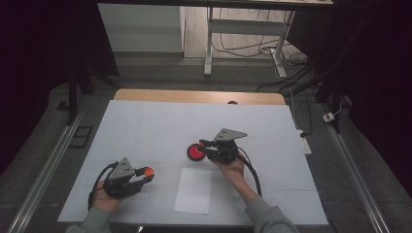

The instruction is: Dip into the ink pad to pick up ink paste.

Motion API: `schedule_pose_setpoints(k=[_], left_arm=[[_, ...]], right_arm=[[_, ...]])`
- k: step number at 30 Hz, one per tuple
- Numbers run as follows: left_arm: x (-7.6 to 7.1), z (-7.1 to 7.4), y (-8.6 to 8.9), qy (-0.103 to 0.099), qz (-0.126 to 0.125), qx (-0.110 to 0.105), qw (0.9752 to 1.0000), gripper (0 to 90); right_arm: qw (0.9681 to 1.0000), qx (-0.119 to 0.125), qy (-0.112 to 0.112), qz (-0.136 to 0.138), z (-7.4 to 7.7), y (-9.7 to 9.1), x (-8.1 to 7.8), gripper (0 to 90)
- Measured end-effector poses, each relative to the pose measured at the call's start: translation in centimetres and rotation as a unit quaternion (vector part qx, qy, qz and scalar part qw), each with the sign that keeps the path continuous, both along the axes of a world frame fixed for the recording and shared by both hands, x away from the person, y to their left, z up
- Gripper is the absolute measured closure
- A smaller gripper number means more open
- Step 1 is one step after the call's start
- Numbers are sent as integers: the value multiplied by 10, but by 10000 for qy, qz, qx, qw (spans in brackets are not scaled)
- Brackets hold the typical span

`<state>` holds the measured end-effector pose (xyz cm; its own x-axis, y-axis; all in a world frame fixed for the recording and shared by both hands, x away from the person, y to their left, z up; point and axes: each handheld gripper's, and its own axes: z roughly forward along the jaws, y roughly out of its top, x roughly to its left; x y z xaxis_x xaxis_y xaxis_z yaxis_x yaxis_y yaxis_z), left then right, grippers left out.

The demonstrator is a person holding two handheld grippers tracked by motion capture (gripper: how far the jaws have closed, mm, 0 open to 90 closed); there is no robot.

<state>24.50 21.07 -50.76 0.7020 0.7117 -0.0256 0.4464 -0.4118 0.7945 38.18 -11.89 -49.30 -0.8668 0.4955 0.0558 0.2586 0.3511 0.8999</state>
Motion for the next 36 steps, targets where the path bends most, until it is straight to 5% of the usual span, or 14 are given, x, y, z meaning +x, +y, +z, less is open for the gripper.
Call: schedule_pose_setpoints(k=[36], left_arm=[[0,-1,-1,23,16,29,10000,650]], right_arm=[[9980,-635,42,-51,-26,20,21,720]])
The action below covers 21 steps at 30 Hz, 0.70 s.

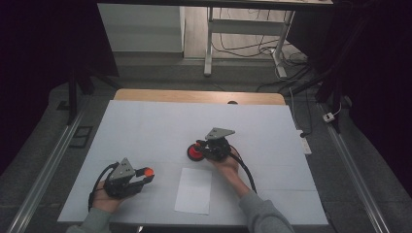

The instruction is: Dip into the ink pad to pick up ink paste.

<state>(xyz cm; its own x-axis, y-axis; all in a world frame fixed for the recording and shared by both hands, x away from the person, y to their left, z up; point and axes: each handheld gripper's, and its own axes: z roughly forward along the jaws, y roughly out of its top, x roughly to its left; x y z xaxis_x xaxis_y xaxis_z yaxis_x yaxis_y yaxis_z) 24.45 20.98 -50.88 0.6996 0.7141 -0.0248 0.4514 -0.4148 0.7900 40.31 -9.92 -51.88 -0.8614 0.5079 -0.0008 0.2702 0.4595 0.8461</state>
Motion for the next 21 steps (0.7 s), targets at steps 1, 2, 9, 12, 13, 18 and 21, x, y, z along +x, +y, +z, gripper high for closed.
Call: schedule_pose_setpoints(k=[1,2,9,12,13,18,21], left_arm=[[0,0,0,-1,2,0,10000,650],[0,0,0,-4,4,-1,10000,650],[0,0,1,-11,6,4,10000,650],[0,0,1,-9,2,8,10000,650],[0,0,1,-11,4,7,10000,650],[0,0,1,-13,8,4,10000,650],[-1,0,1,-11,19,-6,10000,650]], right_arm=[[10000,-42,-12,-8,-1,1,0,720],[10000,-79,-22,-2,-1,1,0,720],[9996,-259,-119,50,-6,4,0,721],[9996,-272,-114,40,-6,3,0,722],[9996,-257,-100,31,-7,3,0,723],[9998,-205,-63,31,-8,2,0,725],[9999,-149,-33,10,-9,1,0,726]])
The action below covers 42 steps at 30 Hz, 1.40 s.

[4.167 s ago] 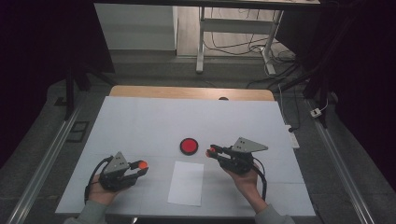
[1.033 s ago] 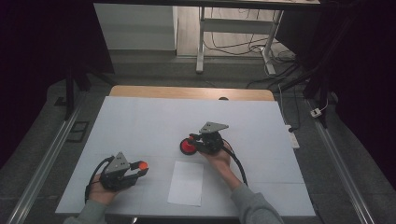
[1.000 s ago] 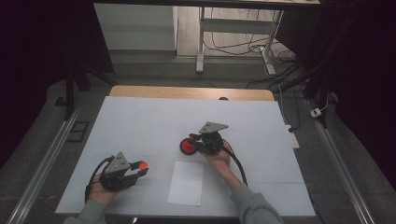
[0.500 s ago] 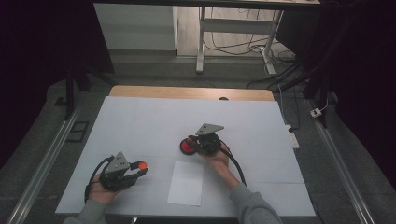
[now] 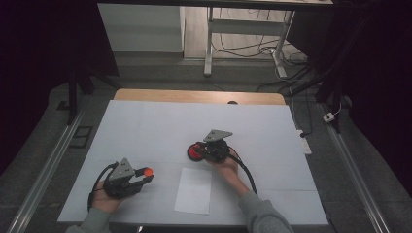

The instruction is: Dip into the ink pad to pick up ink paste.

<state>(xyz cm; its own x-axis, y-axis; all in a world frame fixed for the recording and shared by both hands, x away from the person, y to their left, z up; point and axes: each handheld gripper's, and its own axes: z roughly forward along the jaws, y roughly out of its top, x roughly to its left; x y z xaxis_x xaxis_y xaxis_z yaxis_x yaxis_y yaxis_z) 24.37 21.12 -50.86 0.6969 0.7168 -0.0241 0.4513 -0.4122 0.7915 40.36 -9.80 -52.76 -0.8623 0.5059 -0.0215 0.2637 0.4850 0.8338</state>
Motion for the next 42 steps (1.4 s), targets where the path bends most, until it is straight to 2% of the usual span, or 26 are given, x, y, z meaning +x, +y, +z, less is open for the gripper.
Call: schedule_pose_setpoints(k=[6,14,23,37,40,42], left_arm=[[0,0,0,3,7,0,10000,650],[0,0,-1,13,7,5,10000,650],[0,0,1,15,50,-31,10000,650],[0,1,2,-1,97,-21,10000,650],[0,1,2,5,85,-21,10000,650],[0,1,2,9,73,-24,10000,650]], right_arm=[[9998,155,81,-11,-2,-3,1,727],[9995,302,3,-23,-6,-4,0,728],[9996,250,-109,-21,-6,-4,-2,729],[9995,259,-146,-65,-7,-3,-4,728],[9995,315,-18,-45,-6,-5,-1,724],[9985,540,89,-21,-5,-9,2,721]])
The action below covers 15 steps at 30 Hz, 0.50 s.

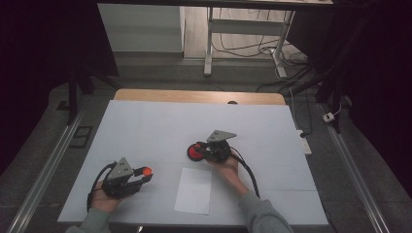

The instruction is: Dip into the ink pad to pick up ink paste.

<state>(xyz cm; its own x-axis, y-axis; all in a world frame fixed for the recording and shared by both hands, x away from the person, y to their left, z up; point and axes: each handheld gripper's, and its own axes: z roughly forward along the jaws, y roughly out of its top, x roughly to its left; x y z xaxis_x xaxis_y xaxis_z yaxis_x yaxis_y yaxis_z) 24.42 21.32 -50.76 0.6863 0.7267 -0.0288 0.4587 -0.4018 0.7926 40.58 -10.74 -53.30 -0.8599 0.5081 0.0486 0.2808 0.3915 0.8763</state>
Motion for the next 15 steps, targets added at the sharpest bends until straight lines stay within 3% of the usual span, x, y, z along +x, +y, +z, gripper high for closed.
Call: schedule_pose_setpoints(k=[3,4,9,15], left_arm=[[0,0,0,-9,3,-18,10000,650],[1,0,1,-3,-1,-26,10000,650],[1,0,0,-3,-22,-15,10000,650],[1,0,0,8,-14,-13,10000,649]], right_arm=[[9988,484,-79,-68,13,-6,-1,721],[9986,504,-161,-50,19,-7,-2,722],[9984,468,-305,24,30,-5,-8,722],[9992,217,-338,42,26,2,-9,722]])
